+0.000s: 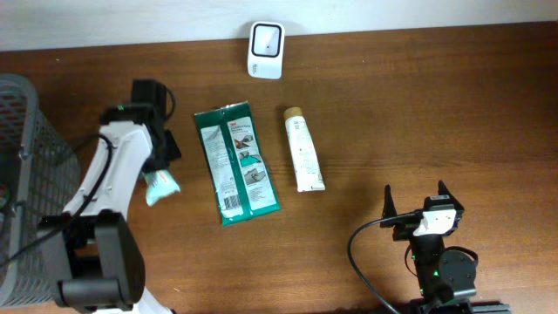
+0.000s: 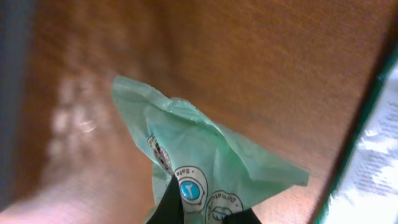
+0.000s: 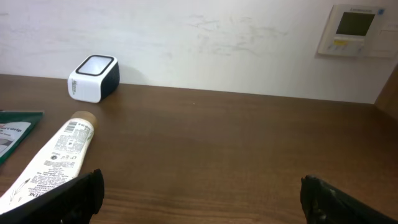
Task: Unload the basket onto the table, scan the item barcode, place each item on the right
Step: 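Place the wipes pack on the table left of the gloves pack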
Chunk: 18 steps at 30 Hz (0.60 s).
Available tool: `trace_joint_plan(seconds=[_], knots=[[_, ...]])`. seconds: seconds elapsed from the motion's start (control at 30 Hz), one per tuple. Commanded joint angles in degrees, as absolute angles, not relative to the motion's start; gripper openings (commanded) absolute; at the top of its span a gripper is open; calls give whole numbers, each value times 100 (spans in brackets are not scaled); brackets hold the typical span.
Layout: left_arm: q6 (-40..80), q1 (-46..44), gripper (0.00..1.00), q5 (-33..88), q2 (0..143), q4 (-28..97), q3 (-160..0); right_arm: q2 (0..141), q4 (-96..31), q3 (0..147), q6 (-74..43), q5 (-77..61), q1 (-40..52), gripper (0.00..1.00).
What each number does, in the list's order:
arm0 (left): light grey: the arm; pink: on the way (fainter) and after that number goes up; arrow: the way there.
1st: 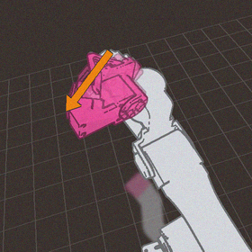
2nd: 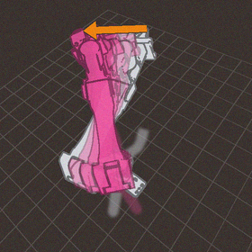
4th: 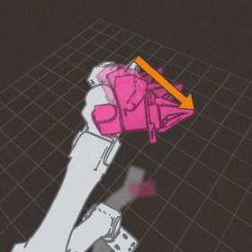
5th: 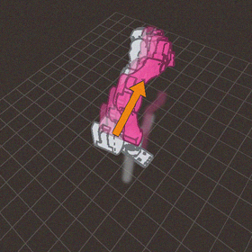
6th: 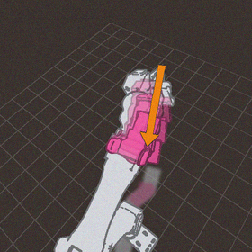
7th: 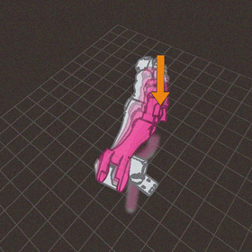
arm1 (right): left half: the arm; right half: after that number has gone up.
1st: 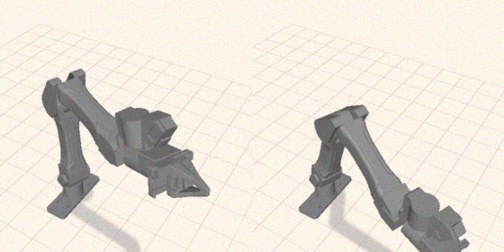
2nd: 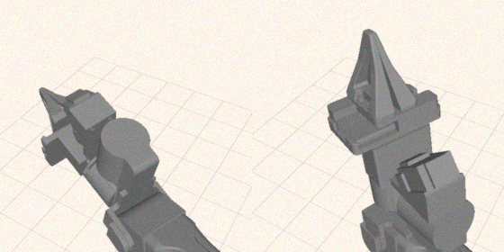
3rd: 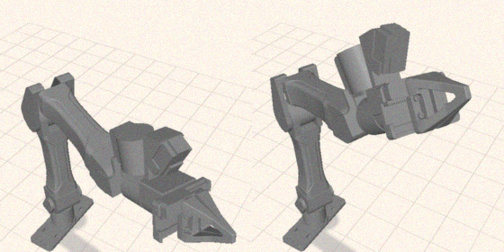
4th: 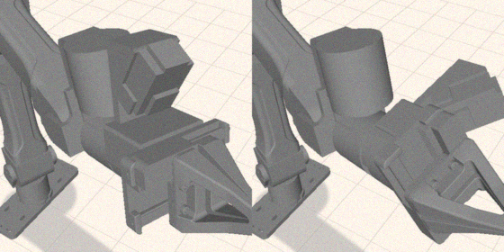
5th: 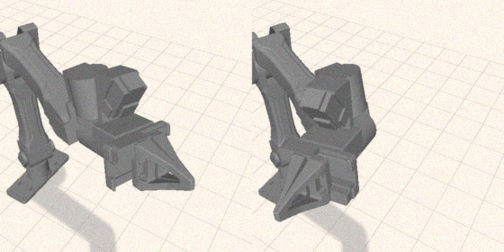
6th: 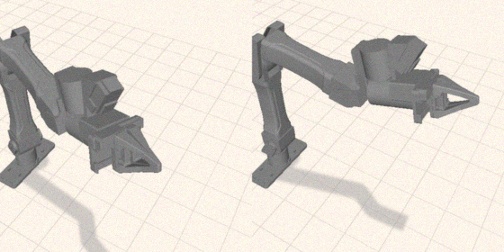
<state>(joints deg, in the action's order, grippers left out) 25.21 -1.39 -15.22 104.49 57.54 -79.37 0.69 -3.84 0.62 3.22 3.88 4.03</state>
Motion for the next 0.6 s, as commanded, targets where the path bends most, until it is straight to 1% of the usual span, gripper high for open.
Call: trace_joint_plan(seconds=[0.0, 0.07, 0.17, 0.33, 0.5, 0.57], knots=[[2630, -281, 0, -1538, 10422, 4735, -7015, 36, -427, 32, 296, 456, 368, 98], [2630, -429, 0, -1527, 10484, 4359, -6757, 36, -425, 32, 296, 456, 368, 98], [2633, -1028, 0, -1520, 10770, 3962, -6630, 36, -425, 32, 296, 456, 368, 98], [2635, -1780, 0, -1518, 11137, 3675, -6630, 36, -425, 32, 296, 456, 368, 98], [2633, -2410, 0, -985, 11292, 3144, -6630, 36, -425, 32, 296, 456, 368, 98], [2606, -2714, 0, -1160, 11292, 3002, -6630, 36, -427, 32, 296, 456, 368, 98]])
